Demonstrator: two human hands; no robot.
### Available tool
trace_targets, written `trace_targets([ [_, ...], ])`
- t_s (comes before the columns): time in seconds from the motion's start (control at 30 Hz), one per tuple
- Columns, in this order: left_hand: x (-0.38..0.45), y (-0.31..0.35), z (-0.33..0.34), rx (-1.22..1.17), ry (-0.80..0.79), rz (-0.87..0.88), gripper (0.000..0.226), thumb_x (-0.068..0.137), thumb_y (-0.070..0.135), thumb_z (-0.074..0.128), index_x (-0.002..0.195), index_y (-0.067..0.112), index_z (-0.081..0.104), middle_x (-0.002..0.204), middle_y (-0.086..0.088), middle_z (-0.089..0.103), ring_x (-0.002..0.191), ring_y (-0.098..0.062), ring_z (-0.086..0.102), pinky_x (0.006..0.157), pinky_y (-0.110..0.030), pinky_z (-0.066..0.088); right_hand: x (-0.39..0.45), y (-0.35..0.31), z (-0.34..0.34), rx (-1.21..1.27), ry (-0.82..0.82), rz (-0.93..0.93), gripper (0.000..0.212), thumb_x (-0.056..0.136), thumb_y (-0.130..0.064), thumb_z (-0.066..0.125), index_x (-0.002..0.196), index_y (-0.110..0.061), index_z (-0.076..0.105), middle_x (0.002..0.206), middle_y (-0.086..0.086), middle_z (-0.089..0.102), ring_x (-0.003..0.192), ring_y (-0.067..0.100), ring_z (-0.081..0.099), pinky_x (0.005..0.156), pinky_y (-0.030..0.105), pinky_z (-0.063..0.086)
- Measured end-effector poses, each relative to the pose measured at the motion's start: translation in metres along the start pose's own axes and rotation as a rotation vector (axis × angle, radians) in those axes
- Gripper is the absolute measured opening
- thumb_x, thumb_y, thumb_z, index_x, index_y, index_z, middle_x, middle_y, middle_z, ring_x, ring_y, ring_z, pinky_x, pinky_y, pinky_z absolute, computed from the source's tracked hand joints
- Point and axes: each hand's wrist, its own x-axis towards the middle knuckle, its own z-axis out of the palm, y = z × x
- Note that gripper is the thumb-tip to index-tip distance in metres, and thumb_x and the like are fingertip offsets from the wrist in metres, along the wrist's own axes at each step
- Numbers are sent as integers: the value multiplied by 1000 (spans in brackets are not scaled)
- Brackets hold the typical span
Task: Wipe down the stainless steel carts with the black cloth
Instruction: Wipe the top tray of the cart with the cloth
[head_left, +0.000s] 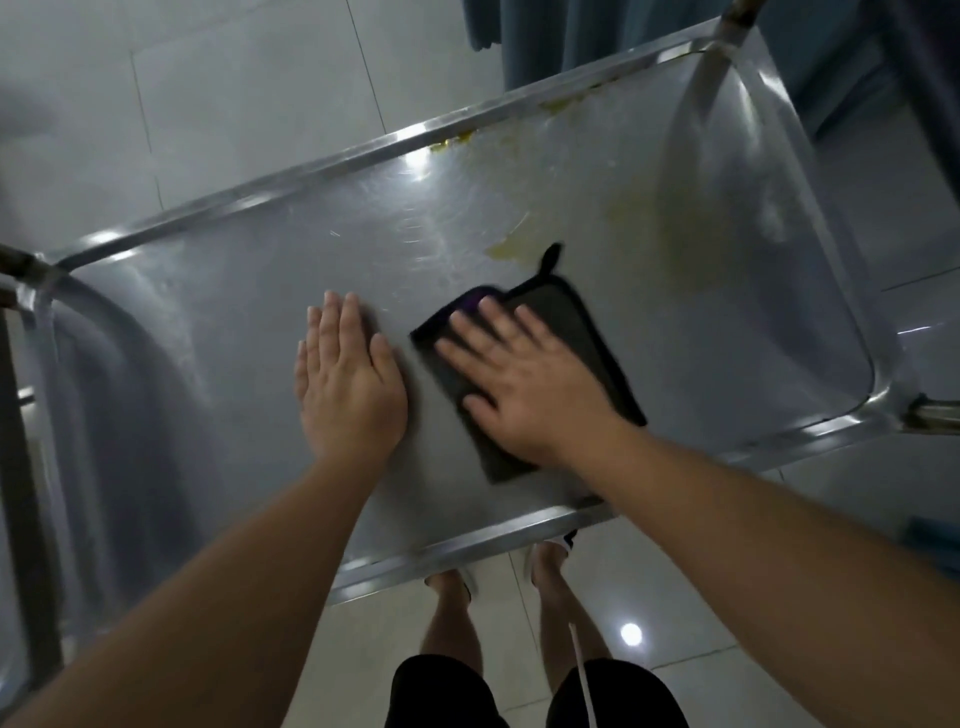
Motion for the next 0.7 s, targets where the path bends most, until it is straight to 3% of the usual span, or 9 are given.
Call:
trace_targets([
  [0.1,1,-1,10,49,0,-38,61,110,42,24,169,27,21,178,6,13,163,-12,4,132,-37,-2,-6,72,-15,16,48,228,72,98,-54,26,165,-27,24,173,3,14,160,32,8,128,50,7],
  [0.27,1,-3,19,59,30,-34,64,108,44,22,169,26,23,177,6,15,164,-12,5,132,-38,-1,-61,191,-23,60,116,732,74,99,-54,20,166,-22,19,173,9,12,159,37,7,128,54,7],
  [0.4,1,-1,20,57,49,-40,66,105,44,24,168,23,28,177,4,20,164,-15,10,132,-39,1,-49,148,-17,118,185,981,73,101,-52,23,165,-17,19,173,14,12,158,41,8,126,58,11],
  [0.47,1,0,20,55,53,-40,66,105,43,25,168,22,29,176,3,21,164,-15,11,132,-39,2,-32,88,-8,114,230,897,73,101,-49,31,164,-14,24,171,17,19,156,45,14,125,59,14],
  [0.53,2,0,21,56,54,-41,66,105,41,27,167,22,30,176,3,22,164,-16,12,132,-40,4,-11,27,-1,99,205,676,73,101,-50,35,164,-16,24,172,14,17,158,42,11,127,56,10],
  [0.6,2,0,21,54,59,-46,65,105,39,29,167,21,32,175,2,24,163,-17,14,132,-41,6,15,-13,1,86,138,373,73,101,-52,38,165,-22,23,173,7,13,160,35,4,128,54,6],
  [0.7,2,0,21,33,64,-54,63,105,35,29,166,20,33,175,2,25,163,-15,14,132,-40,6,56,-18,-11,-34,10,-139,68,104,-53,29,166,-28,15,174,-2,5,160,27,-5,128,49,-1],
])
